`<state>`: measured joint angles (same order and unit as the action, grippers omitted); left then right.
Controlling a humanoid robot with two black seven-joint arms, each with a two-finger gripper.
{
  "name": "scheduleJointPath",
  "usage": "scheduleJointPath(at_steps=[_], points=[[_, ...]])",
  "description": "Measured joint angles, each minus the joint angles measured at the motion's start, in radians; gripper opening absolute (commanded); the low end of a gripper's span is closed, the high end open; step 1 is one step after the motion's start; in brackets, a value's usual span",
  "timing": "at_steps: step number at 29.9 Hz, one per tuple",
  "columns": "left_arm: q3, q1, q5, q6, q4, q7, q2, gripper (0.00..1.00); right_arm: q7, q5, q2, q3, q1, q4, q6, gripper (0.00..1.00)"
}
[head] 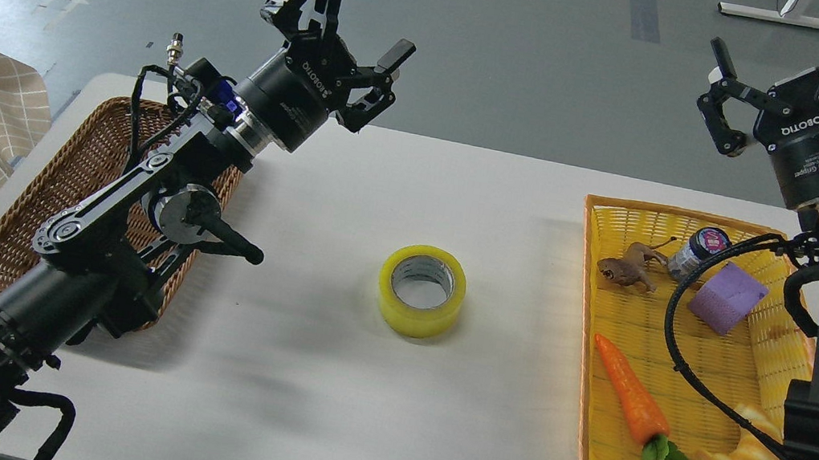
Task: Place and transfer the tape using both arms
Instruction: 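Reach the left gripper to the tape roll and grasp its rim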
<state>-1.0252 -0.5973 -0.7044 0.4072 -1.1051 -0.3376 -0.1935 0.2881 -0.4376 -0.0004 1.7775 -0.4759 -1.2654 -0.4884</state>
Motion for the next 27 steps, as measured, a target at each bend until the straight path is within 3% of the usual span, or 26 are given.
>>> scheduleJointPath(at_steps=[6, 10, 23, 27], points=[[0.005, -0.045, -0.322, -0.14, -0.063, 0.0, -0.003, 0.98, 0.0, 0.126, 0.0, 0.003, 0.064, 0.0, 0.0, 1.0], [0.032, -0.073, -0.548, -0.19, -0.095, 0.004, -0.002, 0.98, 0.0, 0.196, 0.0, 0.005, 0.104, 0.002, 0.0, 1.0], [0.449, -0.222, -1.063, -0.298, -0.095, 0.016, -0.075, 0.98, 0.0, 0.241, -0.002, 0.038, 0.175, 0.012, 0.0, 1.0], [0.603, -0.281, -1.184, -0.285, -0.089, 0.062, -0.138, 0.98, 0.0, 0.241, -0.003, 0.039, 0.186, 0.017, 0.0, 1.0]])
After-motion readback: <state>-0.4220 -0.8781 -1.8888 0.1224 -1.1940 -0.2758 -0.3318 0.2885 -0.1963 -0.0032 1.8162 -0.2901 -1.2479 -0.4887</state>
